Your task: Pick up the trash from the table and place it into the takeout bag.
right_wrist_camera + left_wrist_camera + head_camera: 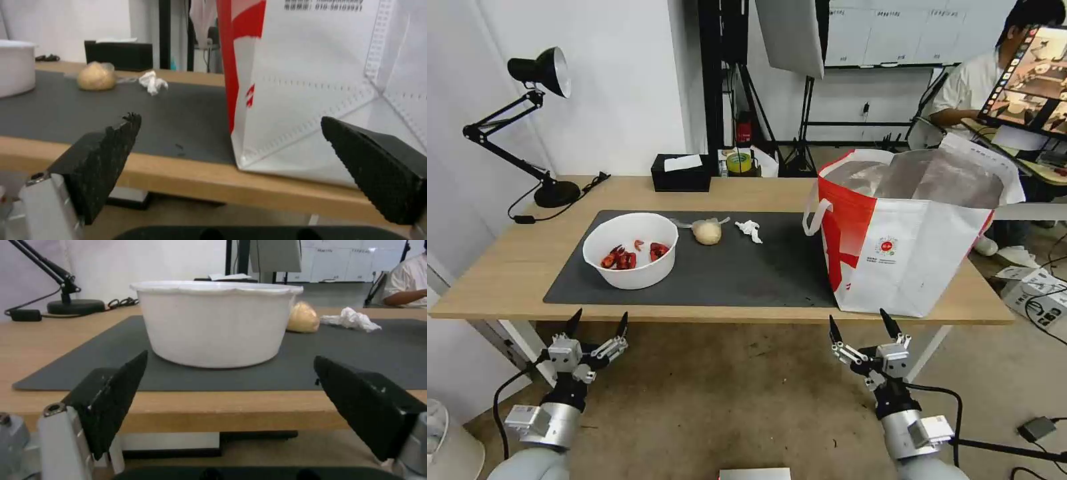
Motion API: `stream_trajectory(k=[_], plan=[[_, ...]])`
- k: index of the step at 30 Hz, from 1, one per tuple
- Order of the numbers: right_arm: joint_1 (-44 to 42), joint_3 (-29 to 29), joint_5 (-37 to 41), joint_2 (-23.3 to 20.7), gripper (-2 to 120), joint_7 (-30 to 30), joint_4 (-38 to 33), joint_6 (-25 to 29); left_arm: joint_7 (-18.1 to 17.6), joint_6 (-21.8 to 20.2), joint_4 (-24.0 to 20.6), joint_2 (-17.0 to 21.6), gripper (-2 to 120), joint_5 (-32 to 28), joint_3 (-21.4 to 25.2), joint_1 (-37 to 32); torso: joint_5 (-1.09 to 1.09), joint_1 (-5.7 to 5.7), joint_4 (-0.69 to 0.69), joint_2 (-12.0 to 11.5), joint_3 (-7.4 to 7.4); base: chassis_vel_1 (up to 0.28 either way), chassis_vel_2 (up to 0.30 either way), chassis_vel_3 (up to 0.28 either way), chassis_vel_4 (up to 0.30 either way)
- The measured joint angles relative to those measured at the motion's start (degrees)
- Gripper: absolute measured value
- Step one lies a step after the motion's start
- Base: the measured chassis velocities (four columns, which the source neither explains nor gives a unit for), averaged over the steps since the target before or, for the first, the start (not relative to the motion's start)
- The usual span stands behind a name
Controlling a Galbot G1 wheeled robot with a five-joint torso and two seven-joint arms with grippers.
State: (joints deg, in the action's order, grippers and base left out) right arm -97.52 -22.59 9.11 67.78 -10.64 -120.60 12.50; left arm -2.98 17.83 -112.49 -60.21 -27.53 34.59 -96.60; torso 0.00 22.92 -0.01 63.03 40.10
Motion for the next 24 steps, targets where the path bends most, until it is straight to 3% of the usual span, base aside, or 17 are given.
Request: stream_trajectory(k=[24], plan=[[-0.09,1.35,-1.88,0.48,100,0.84,-0.68,0.18,2.73,1.51,1.28,-0.20,100,-0.39,-0.65,-0.04,0.00,0.01,0.01,-0.01,0.00,0.000,0.000,0.000,0.000]])
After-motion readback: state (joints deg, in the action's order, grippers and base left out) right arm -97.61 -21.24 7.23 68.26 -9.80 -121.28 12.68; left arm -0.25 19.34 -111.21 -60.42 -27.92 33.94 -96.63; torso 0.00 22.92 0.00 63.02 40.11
